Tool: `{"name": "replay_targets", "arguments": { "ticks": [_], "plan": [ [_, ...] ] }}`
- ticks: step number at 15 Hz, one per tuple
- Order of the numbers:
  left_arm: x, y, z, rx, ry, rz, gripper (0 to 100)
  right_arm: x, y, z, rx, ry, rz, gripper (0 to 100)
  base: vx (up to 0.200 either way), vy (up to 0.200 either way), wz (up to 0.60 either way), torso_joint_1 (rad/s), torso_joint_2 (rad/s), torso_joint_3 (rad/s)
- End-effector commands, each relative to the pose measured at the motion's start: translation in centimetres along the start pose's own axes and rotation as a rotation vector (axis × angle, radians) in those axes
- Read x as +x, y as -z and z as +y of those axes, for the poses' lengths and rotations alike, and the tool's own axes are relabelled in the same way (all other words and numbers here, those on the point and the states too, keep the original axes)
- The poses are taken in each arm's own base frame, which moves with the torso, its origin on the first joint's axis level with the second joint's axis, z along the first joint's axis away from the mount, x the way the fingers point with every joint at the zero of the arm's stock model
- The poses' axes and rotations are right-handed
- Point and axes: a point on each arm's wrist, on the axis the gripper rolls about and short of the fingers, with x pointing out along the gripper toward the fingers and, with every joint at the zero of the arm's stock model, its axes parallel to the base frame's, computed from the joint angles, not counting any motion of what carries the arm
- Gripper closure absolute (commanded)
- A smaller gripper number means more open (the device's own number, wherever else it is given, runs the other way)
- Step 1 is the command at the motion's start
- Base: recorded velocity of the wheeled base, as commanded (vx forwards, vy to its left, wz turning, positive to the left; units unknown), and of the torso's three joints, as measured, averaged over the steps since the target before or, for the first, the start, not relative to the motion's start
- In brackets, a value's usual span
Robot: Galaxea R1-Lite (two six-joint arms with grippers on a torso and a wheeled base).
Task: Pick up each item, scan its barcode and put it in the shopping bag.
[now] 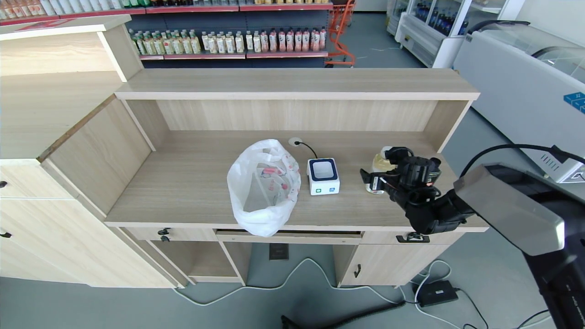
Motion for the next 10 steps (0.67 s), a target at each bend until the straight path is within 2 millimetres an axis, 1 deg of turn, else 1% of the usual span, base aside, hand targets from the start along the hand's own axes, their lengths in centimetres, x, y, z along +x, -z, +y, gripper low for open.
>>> {"name": "replay_targets", "arguments": {
  "ticks": [1, 2, 4, 7, 10],
  "plan": [
    [0.0, 0.0, 0.0, 0.0, 0.001, 0.0, 0, 1.4, 1.0, 0.3, 0.004, 0.008, -0.005, 0, 0.0, 0.0, 0.0, 0.0, 0.0, 0.0],
    [0.0, 0.0, 0.0, 0.0, 0.001, 0.0, 0, 1.5, 0.9, 0.2, 0.005, 0.016, -0.008, 0, 0.0, 0.0, 0.0, 0.0, 0.0, 0.0],
    [0.0, 0.0, 0.0, 0.0, 0.0, 0.0, 0, 1.7, 1.6, -0.2, 0.003, 0.03, 0.009, 0, 0.0, 0.0, 0.0, 0.0, 0.0, 0.0],
    [0.0, 0.0, 0.0, 0.0, 0.0, 0.0, 0, 1.9, 1.5, -0.5, 0.004, 0.035, 0.002, 0, 0.0, 0.0, 0.0, 0.0, 0.0, 0.0],
    [0.0, 0.0, 0.0, 0.0, 0.0, 0.0, 0, 2.6, 1.1, -1.9, 0.005, 0.054, -0.012, 0, 0.0, 0.0, 0.0, 0.0, 0.0, 0.0]
  ]
}}
